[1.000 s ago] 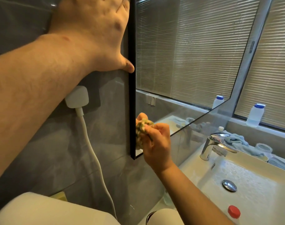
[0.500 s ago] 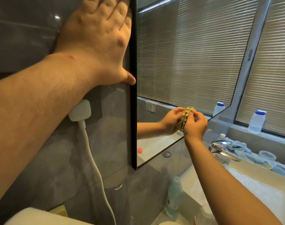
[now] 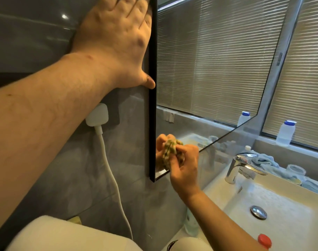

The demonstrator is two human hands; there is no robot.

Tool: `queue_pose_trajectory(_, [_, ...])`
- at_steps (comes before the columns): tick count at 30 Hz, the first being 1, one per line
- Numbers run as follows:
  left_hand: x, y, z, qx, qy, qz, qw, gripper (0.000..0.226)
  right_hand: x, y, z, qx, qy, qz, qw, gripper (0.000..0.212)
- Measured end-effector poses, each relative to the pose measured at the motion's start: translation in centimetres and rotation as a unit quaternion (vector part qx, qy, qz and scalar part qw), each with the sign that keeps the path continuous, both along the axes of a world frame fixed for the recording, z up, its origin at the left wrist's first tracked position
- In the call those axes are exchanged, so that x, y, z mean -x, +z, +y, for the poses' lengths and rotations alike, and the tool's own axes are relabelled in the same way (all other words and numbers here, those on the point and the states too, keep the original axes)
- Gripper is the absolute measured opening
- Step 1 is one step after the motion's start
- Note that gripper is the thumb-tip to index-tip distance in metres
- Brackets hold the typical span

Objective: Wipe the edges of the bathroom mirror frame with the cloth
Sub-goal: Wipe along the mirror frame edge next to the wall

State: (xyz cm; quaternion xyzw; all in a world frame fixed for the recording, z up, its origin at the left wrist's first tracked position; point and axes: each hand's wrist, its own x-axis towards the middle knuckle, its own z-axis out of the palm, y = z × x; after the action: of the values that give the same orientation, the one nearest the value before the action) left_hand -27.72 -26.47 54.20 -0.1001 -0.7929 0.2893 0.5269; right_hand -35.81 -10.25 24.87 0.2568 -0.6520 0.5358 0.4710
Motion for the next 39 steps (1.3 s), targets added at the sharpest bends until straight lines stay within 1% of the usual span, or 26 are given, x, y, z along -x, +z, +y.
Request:
queue_pose_trajectory(1, [-0.3,-0.2,0.1,0.005,0.022,-0.006,1.000,0.120,-0.7,-0.8,-0.6,-0.013,0.007,0.011,1.000,0.033])
queue_pose_trajectory(2, [-0.3,-0.1,0.0,0.008,0.024,0.006,1.000,0.123,-1.3,-1.5,-1.1,-0.025,0.017,0.021,0.999,0.031])
queue_pose_trajectory(4, [-0.3,-0.2,0.0,0.012,0.023,0.006,1.000,0.123,-2.4,-2.4,-2.1,-0.038,0.041,0.037,0.998,0.024])
queue_pose_trajectory(6, [-0.5,-0.2,0.2,0.011,0.023,0.003,1.000,0.123,-3.1,-2.6,-2.4,-0.052,0.063,0.056,0.995,0.022])
queue_pose_trajectory(9, [-0.6,-0.1,0.4,0.010,0.045,-0.012,0.999,0.124,-3.5,-2.4,-2.3,-0.069,0.087,0.076,0.991,0.021])
queue_pose_trajectory(11, [-0.7,-0.1,0.4,0.023,0.072,-0.012,0.997,0.128,-3.4,-1.7,-2.3,-0.064,0.094,0.082,0.990,0.012])
queue_pose_trajectory(12, [-0.7,-0.1,0.4,0.028,0.087,-0.012,0.996,0.129,-3.2,-1.1,-2.4,-0.058,0.090,0.090,0.990,0.007])
queue_pose_trajectory(18, [-0.8,-0.1,0.5,0.041,0.104,-0.023,0.993,0.126,-0.9,7.0,-2.4,-0.029,0.055,0.149,0.987,0.012])
queue_pose_trajectory(21, [-0.9,-0.1,0.4,0.042,0.108,-0.027,0.993,0.123,0.1,10.2,-2.1,-0.032,0.030,0.153,0.987,0.014])
queue_pose_trajectory(24, [-1.0,0.0,0.5,0.044,0.112,-0.027,0.992,0.123,0.0,10.1,-1.9,-0.043,0.014,0.151,0.988,0.017])
queue_pose_trajectory(28, [-1.1,0.0,0.6,0.046,0.115,-0.025,0.992,0.124,-0.9,6.6,-1.8,-0.057,0.031,0.138,0.988,0.024])
queue_pose_trajectory(31, [-1.2,-0.1,0.7,0.042,0.108,-0.021,0.993,0.124,-1.1,5.3,-2.3,-0.051,0.045,0.162,0.984,0.014])
queue_pose_trajectory(33, [-1.3,-0.1,0.7,0.038,0.100,-0.021,0.994,0.124,-0.9,5.7,-2.8,-0.036,0.038,0.170,0.984,0.007])
queue_pose_trajectory(36, [-1.3,0.0,0.7,0.031,0.089,-0.022,0.995,0.123,-0.5,7.6,-3.1,-0.026,0.013,0.163,0.986,0.008])
queue_pose_trajectory(38, [-1.3,-0.1,0.6,0.029,0.086,-0.019,0.996,0.122,-0.3,9.6,-3.1,-0.023,0.005,0.172,0.985,0.006])
queue_pose_trajectory(39, [-1.3,-0.1,0.6,0.029,0.083,-0.018,0.996,0.121,-0.3,10.9,-3.1,-0.019,-0.001,0.180,0.983,0.008])
